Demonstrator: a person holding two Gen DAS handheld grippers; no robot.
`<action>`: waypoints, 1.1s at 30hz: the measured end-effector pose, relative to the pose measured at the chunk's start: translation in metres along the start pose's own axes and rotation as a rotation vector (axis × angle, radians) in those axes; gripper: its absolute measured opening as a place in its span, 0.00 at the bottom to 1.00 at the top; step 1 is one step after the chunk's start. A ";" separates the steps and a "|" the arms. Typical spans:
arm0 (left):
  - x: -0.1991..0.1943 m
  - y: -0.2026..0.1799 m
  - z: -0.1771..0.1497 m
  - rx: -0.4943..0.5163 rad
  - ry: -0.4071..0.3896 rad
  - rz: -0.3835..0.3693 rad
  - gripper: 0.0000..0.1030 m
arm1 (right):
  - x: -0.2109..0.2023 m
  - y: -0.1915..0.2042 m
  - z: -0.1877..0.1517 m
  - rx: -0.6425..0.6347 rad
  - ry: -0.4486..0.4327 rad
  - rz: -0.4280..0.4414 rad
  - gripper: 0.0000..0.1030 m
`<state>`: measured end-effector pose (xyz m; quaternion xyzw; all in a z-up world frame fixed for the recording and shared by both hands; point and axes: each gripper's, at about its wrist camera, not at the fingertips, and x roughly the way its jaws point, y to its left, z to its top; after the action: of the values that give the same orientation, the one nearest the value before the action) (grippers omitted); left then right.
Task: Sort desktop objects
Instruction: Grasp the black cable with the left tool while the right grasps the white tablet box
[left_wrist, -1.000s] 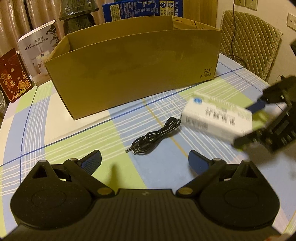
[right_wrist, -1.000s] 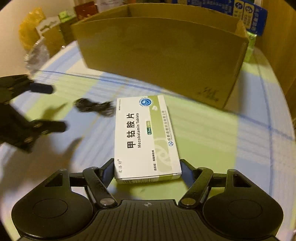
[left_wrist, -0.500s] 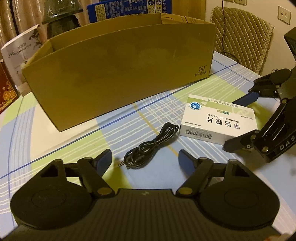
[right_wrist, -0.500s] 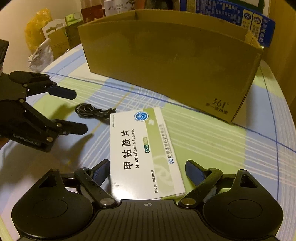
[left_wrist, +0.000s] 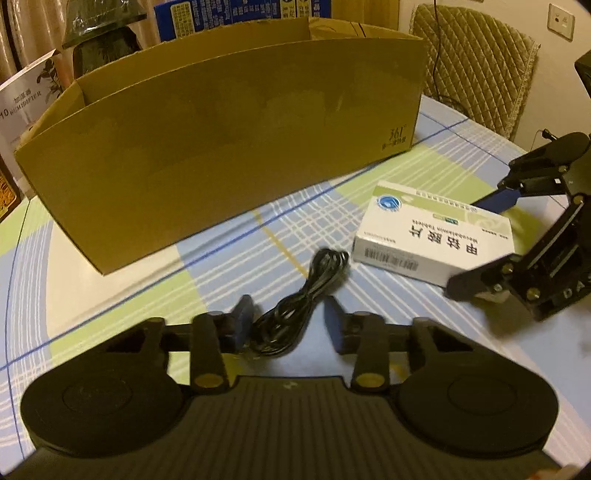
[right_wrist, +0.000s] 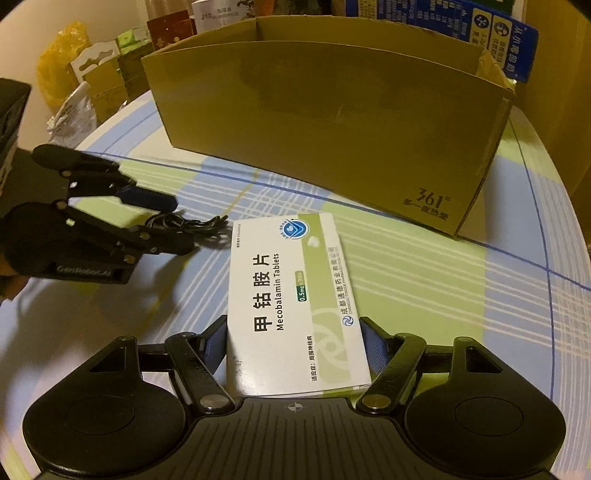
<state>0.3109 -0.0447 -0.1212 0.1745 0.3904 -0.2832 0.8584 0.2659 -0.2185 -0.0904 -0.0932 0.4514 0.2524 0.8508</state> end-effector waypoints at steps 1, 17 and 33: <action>-0.002 -0.002 0.000 -0.001 0.010 0.003 0.22 | -0.001 -0.001 0.000 0.008 -0.002 -0.003 0.68; -0.074 -0.058 -0.053 -0.109 0.056 0.001 0.41 | -0.039 0.046 -0.051 -0.026 -0.015 -0.021 0.68; -0.055 -0.051 -0.046 -0.103 0.037 -0.022 0.24 | -0.030 0.045 -0.048 -0.019 -0.052 -0.044 0.74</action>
<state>0.2238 -0.0410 -0.1124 0.1309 0.4222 -0.2690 0.8557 0.1942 -0.2085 -0.0901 -0.1044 0.4246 0.2402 0.8667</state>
